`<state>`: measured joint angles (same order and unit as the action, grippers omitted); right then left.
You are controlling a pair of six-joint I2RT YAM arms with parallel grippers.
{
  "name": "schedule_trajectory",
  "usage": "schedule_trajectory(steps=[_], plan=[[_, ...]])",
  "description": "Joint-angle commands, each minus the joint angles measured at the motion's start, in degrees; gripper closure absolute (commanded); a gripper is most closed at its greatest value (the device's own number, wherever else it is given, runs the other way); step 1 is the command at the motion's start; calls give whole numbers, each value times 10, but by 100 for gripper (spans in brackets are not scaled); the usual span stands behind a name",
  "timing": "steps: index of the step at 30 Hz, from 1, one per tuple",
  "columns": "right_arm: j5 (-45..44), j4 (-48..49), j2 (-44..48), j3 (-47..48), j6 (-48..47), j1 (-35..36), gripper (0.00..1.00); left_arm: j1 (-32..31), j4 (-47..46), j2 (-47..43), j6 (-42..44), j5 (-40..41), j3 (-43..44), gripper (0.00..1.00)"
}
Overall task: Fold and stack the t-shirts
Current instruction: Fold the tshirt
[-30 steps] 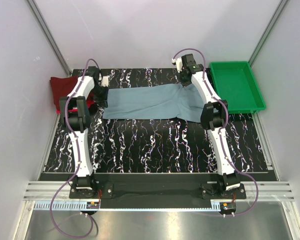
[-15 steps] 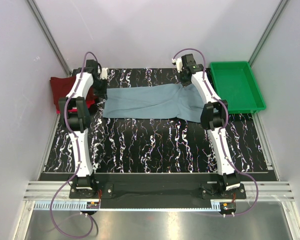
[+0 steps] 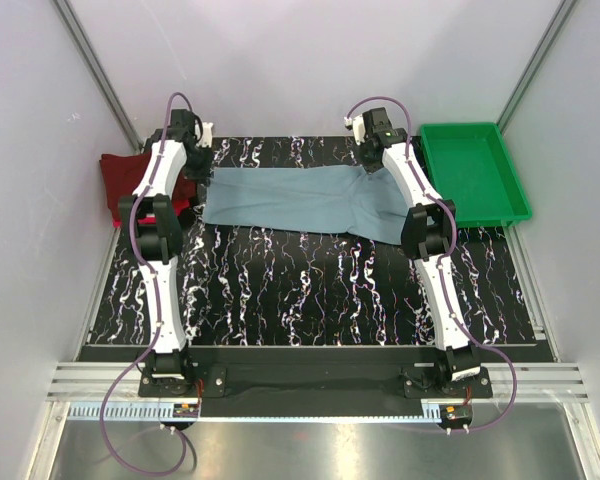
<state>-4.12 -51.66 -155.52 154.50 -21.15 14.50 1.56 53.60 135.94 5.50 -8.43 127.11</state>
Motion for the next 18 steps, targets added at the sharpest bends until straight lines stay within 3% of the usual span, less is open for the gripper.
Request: schedule_trajectory(steps=[1,18], plan=[[-25,27,18,22,4,5,100,0,-25,-2,-11,53,22,100],[-66,42,5,25,8,8,100,-1,-45,28,-2,142,24,100]])
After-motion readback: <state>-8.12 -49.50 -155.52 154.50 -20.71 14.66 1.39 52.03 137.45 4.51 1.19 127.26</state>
